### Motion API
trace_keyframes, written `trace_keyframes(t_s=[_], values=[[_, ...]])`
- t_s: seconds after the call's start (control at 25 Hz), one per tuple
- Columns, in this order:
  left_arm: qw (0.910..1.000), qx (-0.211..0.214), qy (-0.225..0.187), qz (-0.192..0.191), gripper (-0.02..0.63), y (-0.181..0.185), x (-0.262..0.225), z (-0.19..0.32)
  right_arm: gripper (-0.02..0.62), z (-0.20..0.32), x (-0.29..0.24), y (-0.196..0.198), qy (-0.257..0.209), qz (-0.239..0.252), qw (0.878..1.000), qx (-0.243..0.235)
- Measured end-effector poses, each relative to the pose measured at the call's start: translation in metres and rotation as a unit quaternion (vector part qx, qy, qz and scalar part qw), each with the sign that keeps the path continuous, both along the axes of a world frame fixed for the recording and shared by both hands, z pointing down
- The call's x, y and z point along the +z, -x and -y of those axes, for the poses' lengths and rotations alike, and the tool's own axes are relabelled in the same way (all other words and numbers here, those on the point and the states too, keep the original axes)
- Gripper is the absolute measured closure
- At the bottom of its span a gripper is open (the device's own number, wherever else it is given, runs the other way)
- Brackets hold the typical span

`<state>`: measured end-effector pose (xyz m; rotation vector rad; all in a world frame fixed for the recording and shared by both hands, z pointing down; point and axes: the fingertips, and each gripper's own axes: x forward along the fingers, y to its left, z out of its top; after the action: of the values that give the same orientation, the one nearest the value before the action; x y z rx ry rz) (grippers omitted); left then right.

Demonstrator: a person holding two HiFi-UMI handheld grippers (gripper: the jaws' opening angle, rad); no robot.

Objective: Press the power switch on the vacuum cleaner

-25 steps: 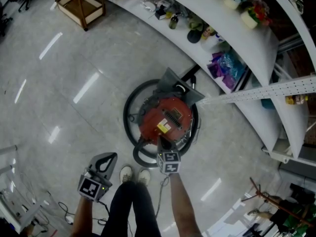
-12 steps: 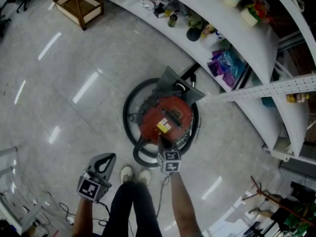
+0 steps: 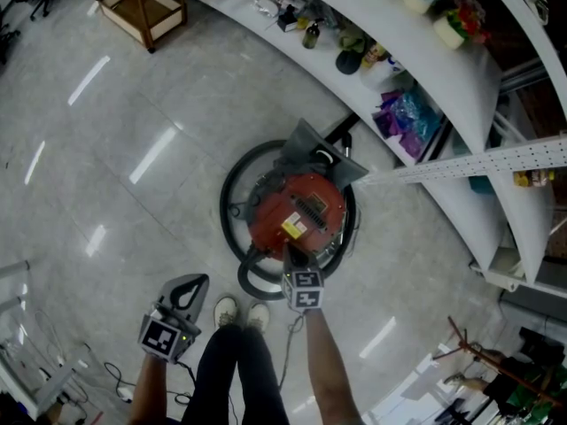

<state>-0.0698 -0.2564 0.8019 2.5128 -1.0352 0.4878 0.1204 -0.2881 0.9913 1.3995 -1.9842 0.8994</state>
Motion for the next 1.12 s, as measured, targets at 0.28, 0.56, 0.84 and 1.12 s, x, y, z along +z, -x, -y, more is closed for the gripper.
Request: trace_keyframes(t_s=[0.28,0.56,0.84,1.12], values=[[1.0,-0.003,0.003,-0.002,0.598,0.001,0.003,-0.001,0.581,-0.003,0.007,-0.002,0.01,0.003,1.0,0.009],[1.0,-0.002,-0.001,0.001,0.598,0.006,0.002,-0.001,0.583,0.0,0.011,-0.002,0.003,0.001,1.0,0.014],[1.0,-0.001,-0.009,0.0,0.598,0.005,-0.007,0.001,0.583,-0.002,0.009,-0.004,0.007,0.021,0.999,0.032],[0.9997,0.0,-0.022,-0.005,0.598,0.0,-0.026,0.003,0.583,-0.008,-0.011,-0.006,-0.001,0.027,0.999,0.04]])
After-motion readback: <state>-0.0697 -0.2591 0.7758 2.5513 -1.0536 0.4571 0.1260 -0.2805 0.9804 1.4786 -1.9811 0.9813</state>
